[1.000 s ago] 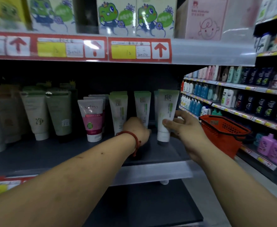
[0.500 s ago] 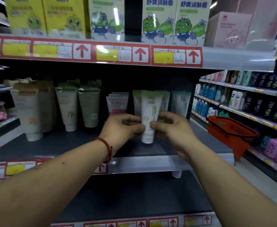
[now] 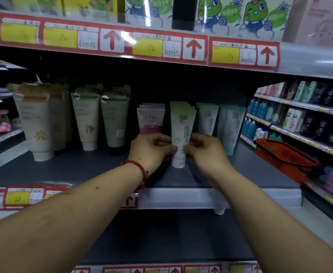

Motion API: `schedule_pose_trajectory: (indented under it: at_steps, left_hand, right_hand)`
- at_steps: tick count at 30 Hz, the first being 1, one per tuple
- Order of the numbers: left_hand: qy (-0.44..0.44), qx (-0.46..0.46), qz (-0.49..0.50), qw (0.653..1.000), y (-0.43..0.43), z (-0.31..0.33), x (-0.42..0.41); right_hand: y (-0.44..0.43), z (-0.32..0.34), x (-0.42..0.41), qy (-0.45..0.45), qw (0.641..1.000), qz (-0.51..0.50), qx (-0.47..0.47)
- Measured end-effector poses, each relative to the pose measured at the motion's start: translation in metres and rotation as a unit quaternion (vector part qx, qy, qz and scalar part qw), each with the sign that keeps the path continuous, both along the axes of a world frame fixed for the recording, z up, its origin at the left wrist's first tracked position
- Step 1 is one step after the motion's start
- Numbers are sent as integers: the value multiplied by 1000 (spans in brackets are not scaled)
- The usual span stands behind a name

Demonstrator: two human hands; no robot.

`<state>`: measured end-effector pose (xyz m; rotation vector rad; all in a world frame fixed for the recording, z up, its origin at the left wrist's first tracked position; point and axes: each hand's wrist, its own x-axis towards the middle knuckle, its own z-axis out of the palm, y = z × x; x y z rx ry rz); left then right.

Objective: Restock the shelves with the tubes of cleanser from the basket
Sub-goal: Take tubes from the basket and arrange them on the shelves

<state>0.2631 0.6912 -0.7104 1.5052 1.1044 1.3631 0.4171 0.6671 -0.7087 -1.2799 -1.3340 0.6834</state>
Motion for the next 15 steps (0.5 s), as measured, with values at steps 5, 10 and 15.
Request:
schedule_pose_trajectory:
  at_steps: [5,10,15]
  left_hand:
    - [27,11,19,999,5,-5,2]
    - [122,21,11,992,-3,1,-1]
    - [271,67,10,960,-27,9,-26]
  right_hand:
    - [3,1,-2,-29,999,-30,-1]
    - [-11,7,-8,-82,995,-64,3]
    - [-40,7,-22,-231,969,-87,-3]
